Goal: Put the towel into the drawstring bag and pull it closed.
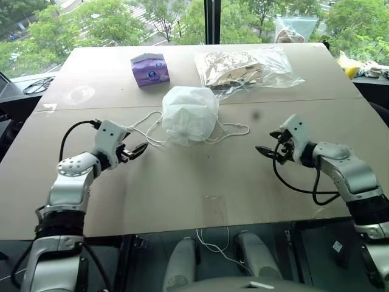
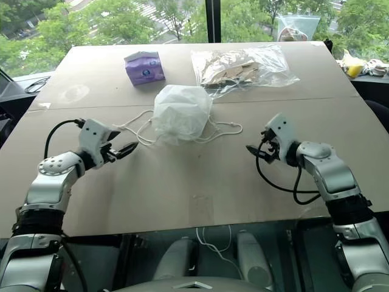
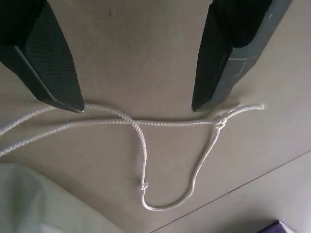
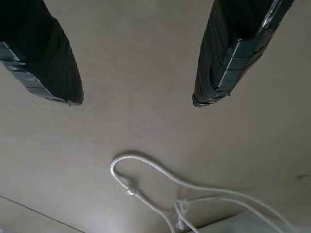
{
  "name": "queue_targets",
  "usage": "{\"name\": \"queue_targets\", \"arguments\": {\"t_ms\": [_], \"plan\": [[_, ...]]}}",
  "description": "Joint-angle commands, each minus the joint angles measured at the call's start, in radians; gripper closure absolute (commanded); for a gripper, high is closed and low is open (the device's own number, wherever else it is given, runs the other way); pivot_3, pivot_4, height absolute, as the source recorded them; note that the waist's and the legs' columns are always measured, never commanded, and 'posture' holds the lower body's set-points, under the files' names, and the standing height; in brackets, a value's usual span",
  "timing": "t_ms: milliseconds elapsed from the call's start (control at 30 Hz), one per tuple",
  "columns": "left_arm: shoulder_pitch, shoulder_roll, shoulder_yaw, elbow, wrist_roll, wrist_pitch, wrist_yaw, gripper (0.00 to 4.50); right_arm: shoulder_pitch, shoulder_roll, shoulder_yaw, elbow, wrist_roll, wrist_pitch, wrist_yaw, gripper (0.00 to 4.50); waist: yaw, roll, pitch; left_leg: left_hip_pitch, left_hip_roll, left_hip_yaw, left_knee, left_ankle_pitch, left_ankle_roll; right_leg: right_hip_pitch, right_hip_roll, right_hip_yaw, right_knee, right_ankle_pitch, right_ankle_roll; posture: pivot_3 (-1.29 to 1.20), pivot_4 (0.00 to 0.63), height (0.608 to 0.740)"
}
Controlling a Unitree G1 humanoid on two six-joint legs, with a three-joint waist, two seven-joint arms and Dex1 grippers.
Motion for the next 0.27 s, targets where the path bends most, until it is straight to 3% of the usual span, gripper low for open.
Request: {"name": "queue_targets", "arguments": {"t_ms": [33, 267], "plan": [[0.111, 0.01, 0.053, -0.119, -0.089, 0.025, -0.1, 0.85, 0.07, 0.012, -0.081, -0.09, 0.066, -0.113, 0.082, 0.64, 0.003, 0.0, 0.0, 0.0, 0.0, 0.0, 0.0, 0.0, 0.0, 0.0, -0.001, 0.0, 0.0, 0.0, 0.0, 0.0, 0.15, 0.74], [0.339, -0.035, 0.106, -0.327, -0.204, 0.073, -0.147, 0.85, 0.235, 0.04, -0.146, -0.092, 0.111, -0.227, 0.17, 0.64, 0.014, 0.0, 0.0, 0.0, 0.0, 0.001, 0.002, 0.0, 0.0, 0.002, -0.002, 0.0, -0.002, 0.0, 0.0, 0.0, 0.15, 0.74]]}}
